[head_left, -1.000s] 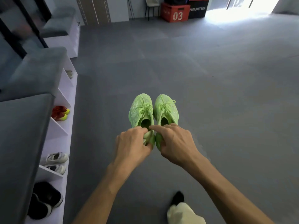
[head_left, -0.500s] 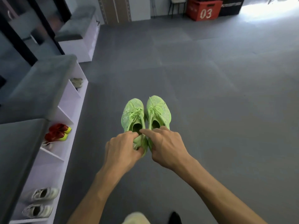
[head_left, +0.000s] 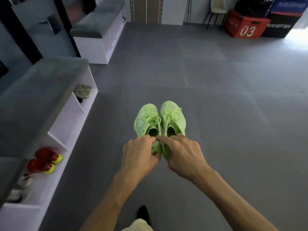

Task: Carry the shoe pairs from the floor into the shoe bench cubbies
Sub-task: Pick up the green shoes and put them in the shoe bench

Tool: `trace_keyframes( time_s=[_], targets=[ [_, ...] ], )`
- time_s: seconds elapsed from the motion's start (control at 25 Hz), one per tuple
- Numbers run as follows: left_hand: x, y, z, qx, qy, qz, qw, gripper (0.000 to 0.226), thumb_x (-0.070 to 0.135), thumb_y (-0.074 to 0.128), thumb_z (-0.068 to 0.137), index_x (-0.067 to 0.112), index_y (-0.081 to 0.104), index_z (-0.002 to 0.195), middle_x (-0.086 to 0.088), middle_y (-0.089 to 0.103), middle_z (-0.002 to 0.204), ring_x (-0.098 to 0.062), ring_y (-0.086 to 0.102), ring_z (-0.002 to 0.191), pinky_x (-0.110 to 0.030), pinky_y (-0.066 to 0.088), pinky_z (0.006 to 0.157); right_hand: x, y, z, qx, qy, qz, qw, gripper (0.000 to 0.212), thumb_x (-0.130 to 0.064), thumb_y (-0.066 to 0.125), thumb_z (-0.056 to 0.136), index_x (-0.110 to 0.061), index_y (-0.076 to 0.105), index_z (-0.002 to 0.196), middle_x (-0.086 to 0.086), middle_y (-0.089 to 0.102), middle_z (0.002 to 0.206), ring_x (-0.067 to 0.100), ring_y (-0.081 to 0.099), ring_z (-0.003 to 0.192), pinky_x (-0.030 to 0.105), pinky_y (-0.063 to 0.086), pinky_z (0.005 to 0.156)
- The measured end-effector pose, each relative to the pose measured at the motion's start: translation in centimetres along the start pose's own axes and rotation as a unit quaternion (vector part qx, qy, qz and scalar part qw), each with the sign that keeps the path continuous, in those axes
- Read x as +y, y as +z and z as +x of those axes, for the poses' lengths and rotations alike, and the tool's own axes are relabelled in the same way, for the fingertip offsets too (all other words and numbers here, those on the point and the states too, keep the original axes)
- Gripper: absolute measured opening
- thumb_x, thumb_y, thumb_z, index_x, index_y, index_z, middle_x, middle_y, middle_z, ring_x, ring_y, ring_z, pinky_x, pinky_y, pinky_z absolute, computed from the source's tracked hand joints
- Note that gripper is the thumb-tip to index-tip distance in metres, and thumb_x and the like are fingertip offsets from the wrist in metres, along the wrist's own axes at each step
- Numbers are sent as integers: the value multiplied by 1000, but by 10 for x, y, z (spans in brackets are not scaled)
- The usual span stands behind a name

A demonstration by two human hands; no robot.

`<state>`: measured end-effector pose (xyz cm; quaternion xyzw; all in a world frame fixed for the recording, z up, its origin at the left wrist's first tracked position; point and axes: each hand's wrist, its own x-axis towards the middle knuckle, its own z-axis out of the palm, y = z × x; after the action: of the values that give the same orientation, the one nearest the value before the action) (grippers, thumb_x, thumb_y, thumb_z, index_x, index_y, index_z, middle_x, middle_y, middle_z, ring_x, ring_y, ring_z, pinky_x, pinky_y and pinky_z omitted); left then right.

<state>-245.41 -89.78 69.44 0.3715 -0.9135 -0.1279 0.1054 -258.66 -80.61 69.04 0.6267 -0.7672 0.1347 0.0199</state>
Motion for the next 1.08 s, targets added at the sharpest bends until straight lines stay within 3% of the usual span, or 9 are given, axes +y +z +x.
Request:
trace_keyframes(
  time_s=[0.12, 0.24, 0.52, 0.8, 0.96, 1.08],
  targets=[
    [-22, -8, 115, 1, 7, 10, 1000, 16, 40, 64, 76, 30, 51, 74, 13, 49, 69, -12, 40, 57, -24, 17, 46, 43, 6, 106, 12, 11, 13, 1000, 54, -18, 54, 79, -35, 50, 131, -9, 66, 93, 22, 57, 90, 30, 35, 52],
    [-48, 2, 243, -10, -1, 18, 1000, 17, 42, 62, 75, 27, 53, 73, 11, 52, 68, -15, 44, 58, -29, 24, 49, 100, 29, 224, 18, 17, 38, 999, 56, -18, 54, 79, -36, 50, 131, -9, 66, 94, 21, 56, 91, 29, 30, 54],
    [-89, 17, 558, -12, -31, 43, 999, 18, 42, 63, 72, 32, 48, 73, 12, 52, 67, -19, 58, 65, -30, 28, 51, 253, 68, 512, 20, -26, 76, 997, 59, -17, 53, 77, -33, 48, 134, -7, 66, 97, 23, 55, 91, 30, 35, 57],
    [-148, 12, 848, 29, -68, 9, 997, 24, 38, 66, 69, 31, 43, 63, 9, 52, 61, -17, 51, 58, -30, 25, 49, 371, 71, 797, 14, -57, 61, 996, 56, -18, 52, 81, -35, 48, 134, -8, 66, 97, 22, 55, 94, 32, 38, 59],
    [-204, 27, 1019, 50, -48, -10, 998, 22, 35, 68, 68, 28, 47, 62, 8, 52, 58, -12, 51, 53, -27, 31, 47, 432, 99, 963, 13, -54, 48, 997, 59, -18, 51, 80, -36, 46, 135, -7, 66, 99, 22, 53, 96, 32, 38, 61],
    [-245, 23, 1155, 52, -26, -11, 998, 18, 35, 67, 68, 27, 51, 66, 8, 53, 60, -16, 53, 56, -26, 26, 47, 472, 114, 1092, 4, -38, 48, 998, 62, -17, 52, 77, -36, 45, 136, -6, 66, 102, 23, 54, 98, 32, 36, 62]
  ],
)
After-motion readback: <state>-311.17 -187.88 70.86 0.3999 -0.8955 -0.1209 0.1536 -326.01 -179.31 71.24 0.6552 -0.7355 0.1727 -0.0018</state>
